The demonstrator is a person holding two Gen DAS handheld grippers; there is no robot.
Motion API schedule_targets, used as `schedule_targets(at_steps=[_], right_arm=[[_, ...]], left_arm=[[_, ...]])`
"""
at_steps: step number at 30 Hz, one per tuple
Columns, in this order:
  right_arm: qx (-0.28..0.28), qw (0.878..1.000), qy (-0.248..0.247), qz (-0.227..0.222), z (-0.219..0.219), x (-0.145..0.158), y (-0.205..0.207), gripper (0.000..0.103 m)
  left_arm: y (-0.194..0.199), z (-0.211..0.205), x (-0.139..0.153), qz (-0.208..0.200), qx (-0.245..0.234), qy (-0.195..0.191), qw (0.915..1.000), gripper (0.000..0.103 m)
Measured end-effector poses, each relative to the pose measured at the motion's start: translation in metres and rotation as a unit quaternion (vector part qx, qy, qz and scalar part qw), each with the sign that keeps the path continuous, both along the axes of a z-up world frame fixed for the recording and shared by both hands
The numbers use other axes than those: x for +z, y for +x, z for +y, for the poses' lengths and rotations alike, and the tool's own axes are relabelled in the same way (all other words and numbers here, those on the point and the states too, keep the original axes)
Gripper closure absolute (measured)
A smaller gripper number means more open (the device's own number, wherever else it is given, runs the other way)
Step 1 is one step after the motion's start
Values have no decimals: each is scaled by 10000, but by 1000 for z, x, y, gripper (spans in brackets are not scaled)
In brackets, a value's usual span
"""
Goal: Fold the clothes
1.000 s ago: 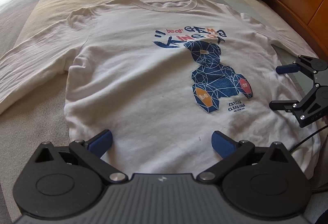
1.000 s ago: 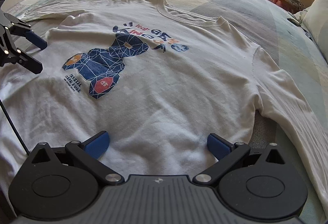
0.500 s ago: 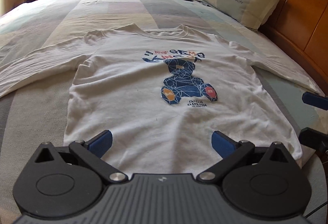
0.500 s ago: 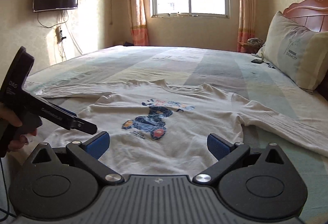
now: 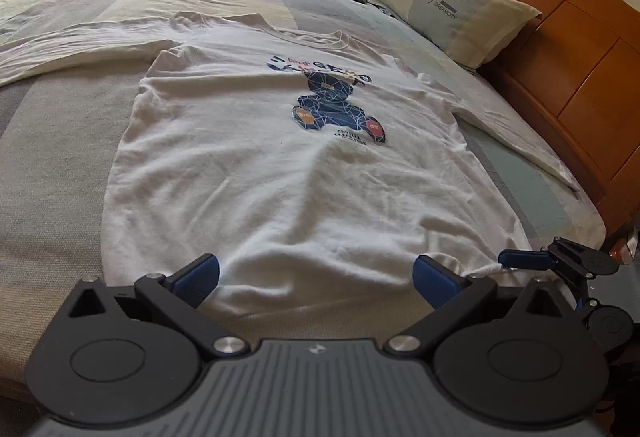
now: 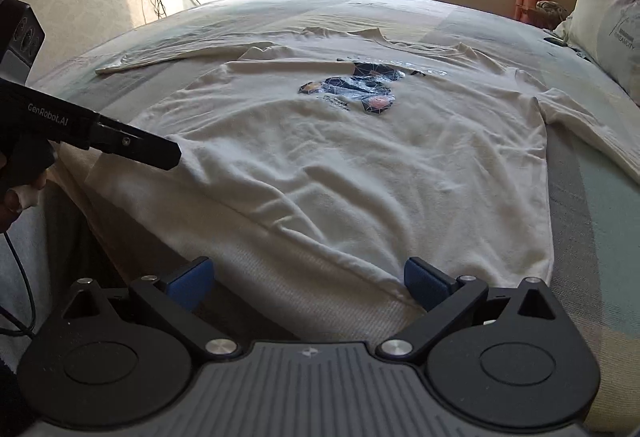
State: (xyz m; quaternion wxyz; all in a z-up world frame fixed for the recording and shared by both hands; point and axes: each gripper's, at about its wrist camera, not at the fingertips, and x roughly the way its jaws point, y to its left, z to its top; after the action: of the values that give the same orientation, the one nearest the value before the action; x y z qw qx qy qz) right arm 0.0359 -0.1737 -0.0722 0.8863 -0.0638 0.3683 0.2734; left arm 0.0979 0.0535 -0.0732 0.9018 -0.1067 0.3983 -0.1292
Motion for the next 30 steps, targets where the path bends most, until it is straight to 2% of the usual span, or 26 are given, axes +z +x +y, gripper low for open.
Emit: schedule_targets(at_steps=[3, 6, 12, 15, 19, 21, 24, 26, 30], right_arm=[[-302, 9993, 192, 128, -5, 10, 3, 0], [-561, 9982, 194, 34, -1, 17, 8, 0], [-524, 9981, -248, -194, 35, 26, 28, 0], [-164, 9992, -191, -321, 68, 28, 42, 0], [129, 9984, -513, -207, 104, 14, 52, 0], [56, 9986, -520, -56, 102, 2, 49, 0], [-182, 9983, -552, -17, 90, 2, 38, 0], [-120, 9969, -754, -199, 87, 6, 22, 0], [533, 9868, -1360, -696, 92, 7, -12, 0]], left_arm=[[26, 3, 8, -43, 12, 22, 10000, 1], [51, 6, 17, -85, 24, 43, 10000, 1], [99, 16, -9, 181, -133, -74, 9997, 1], [88, 23, -22, -265, -328, -223, 9989, 1], [76, 26, -23, -533, -672, -68, 9963, 1], [74, 27, -22, -556, -647, -106, 9963, 1], [67, 22, -18, -612, -696, 21, 9957, 1], [60, 16, -12, -749, -859, 87, 9934, 1], [37, 3, 1, -946, -1066, 317, 9893, 1]])
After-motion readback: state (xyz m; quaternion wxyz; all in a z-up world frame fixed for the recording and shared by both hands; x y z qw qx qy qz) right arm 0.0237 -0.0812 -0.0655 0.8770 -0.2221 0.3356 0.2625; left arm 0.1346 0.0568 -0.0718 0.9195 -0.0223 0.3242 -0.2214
